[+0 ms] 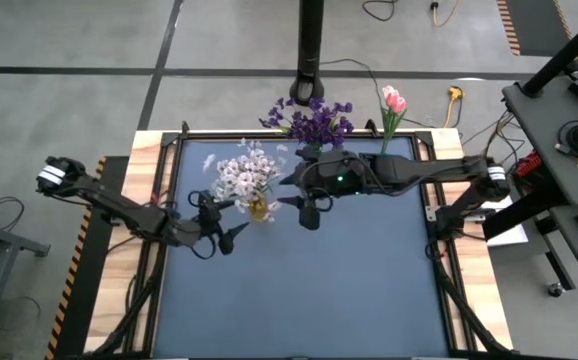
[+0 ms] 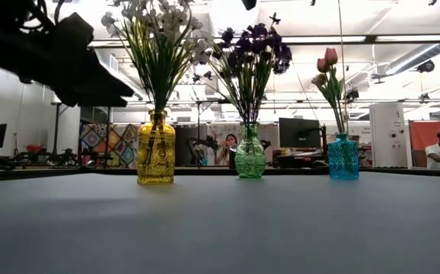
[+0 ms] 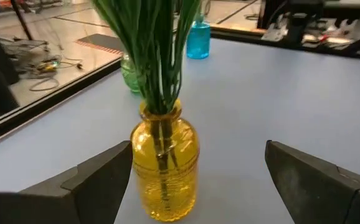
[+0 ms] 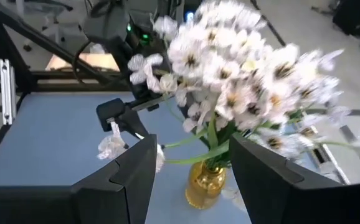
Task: Sort flowers into vase by color
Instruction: Return to Home Position
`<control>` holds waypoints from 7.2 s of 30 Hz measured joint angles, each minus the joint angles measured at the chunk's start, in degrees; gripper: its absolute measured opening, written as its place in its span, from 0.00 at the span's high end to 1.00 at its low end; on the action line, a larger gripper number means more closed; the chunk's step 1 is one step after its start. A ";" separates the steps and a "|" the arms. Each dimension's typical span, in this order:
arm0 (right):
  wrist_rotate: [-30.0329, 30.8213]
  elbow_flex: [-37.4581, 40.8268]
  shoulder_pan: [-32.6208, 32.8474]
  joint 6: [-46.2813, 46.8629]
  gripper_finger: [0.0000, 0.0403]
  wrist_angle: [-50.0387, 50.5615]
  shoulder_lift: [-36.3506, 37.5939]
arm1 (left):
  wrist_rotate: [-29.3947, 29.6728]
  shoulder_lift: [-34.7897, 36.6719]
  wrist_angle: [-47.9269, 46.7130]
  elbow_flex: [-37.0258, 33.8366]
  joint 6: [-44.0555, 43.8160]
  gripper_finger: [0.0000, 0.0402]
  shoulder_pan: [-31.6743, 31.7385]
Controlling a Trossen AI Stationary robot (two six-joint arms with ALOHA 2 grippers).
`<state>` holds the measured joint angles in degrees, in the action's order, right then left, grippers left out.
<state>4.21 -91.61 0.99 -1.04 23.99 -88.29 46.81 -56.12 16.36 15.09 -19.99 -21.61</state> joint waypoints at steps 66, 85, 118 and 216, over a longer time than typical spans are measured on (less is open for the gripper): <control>23.99 71.78 18.47 -13.95 0.52 -36.84 70.94 | -0.11 2.94 -20.07 23.57 14.15 0.14 -41.47; 21.08 80.25 18.45 -16.55 0.52 -33.75 87.53 | -17.82 39.01 -16.44 2.49 33.77 0.14 -39.15; 28.87 90.92 17.07 -6.40 0.52 -33.21 85.92 | 13.17 55.62 -18.01 -12.22 21.98 0.14 -38.56; 28.87 90.95 17.09 -6.45 0.52 -33.22 85.88 | 13.04 55.52 -18.10 -12.28 22.00 0.14 -38.56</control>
<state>33.08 -0.67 18.09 -7.49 -9.23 -2.42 59.86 -0.60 -1.74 2.81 2.01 -60.16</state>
